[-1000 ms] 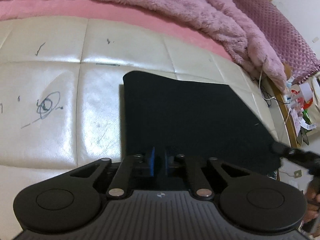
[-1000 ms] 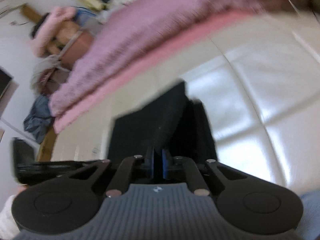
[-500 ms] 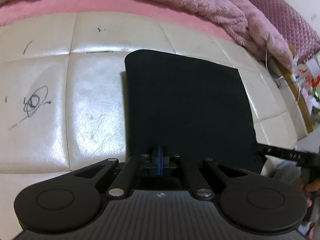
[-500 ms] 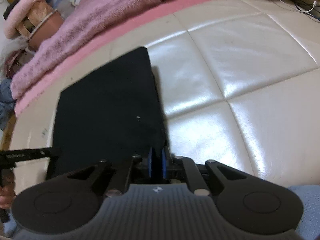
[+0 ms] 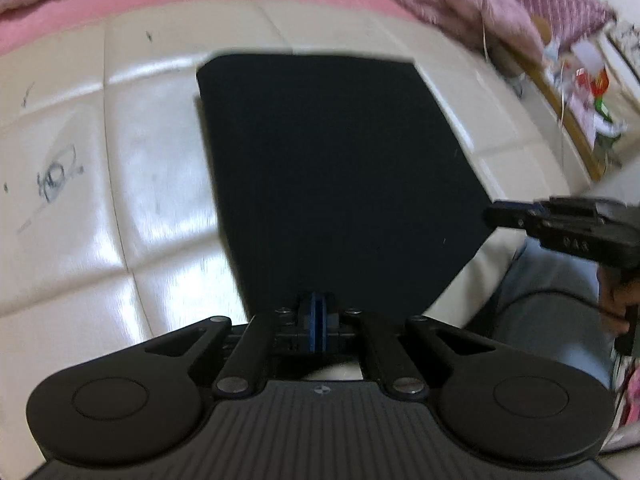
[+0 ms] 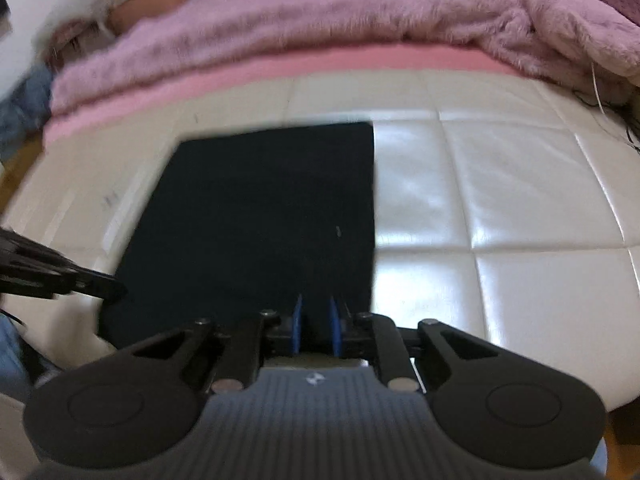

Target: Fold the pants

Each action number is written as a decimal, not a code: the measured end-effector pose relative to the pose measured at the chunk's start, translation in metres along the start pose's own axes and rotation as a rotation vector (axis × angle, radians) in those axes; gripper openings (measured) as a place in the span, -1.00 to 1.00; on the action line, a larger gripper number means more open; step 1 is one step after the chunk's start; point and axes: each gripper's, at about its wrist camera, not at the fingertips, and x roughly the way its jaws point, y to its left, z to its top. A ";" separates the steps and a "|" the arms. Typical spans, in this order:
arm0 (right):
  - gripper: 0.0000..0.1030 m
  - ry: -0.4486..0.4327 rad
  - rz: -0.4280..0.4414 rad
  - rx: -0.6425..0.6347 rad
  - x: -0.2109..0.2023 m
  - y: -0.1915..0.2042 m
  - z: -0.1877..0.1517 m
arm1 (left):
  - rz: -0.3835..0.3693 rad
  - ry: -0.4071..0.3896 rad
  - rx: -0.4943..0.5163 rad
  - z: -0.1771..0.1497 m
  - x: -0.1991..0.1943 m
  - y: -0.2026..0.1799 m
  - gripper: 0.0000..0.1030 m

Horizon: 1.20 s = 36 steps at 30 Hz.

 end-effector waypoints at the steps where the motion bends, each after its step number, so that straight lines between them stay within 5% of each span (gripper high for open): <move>1: -0.82 0.020 -0.008 0.003 0.007 0.000 -0.002 | 0.006 0.014 -0.006 -0.004 0.003 0.001 -0.96; 9: -0.89 0.063 -0.015 0.024 0.024 -0.007 -0.010 | 0.009 0.062 -0.025 -0.005 0.006 0.005 -0.92; 14: -0.85 0.047 0.003 0.014 0.009 -0.006 0.002 | 0.030 0.013 0.011 0.004 -0.013 0.000 -0.91; 17: -0.52 -0.005 0.013 0.045 -0.002 -0.013 0.015 | 0.059 -0.038 0.018 0.016 -0.023 0.000 -0.68; 28: 0.07 -0.064 0.078 0.206 0.026 -0.044 0.050 | 0.100 -0.160 -0.037 0.053 -0.016 0.027 0.18; 36: 0.01 -0.076 0.139 0.332 0.055 -0.069 0.054 | -0.031 -0.228 -0.272 0.056 0.007 0.082 0.20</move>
